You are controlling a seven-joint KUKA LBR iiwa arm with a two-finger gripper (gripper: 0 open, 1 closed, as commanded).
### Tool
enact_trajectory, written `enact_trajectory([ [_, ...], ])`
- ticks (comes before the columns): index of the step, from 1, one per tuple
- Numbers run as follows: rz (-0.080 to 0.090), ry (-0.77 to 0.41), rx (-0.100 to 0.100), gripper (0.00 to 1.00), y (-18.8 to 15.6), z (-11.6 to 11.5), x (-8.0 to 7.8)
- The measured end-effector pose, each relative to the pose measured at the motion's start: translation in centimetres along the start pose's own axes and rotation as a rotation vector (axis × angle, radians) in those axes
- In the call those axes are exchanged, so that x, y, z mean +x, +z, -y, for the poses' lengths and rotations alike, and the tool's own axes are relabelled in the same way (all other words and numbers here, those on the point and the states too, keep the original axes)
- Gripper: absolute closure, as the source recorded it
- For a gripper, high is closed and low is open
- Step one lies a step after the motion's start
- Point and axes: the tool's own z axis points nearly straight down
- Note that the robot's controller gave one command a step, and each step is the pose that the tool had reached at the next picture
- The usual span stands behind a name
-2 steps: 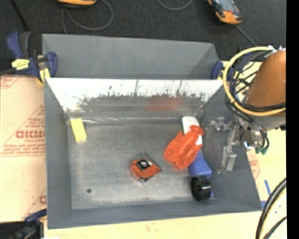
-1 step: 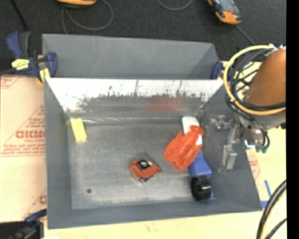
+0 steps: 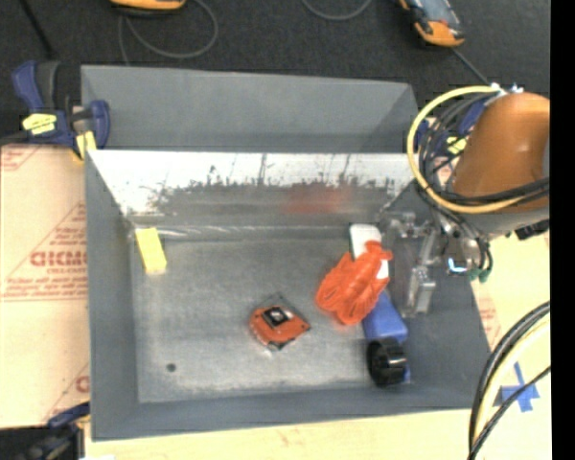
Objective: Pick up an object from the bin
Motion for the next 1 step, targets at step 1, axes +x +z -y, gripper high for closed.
enact_trajectory([
  [1, -0.007, -0.007, -0.002, 0.0, 5.8, 2.18, -1.1],
])
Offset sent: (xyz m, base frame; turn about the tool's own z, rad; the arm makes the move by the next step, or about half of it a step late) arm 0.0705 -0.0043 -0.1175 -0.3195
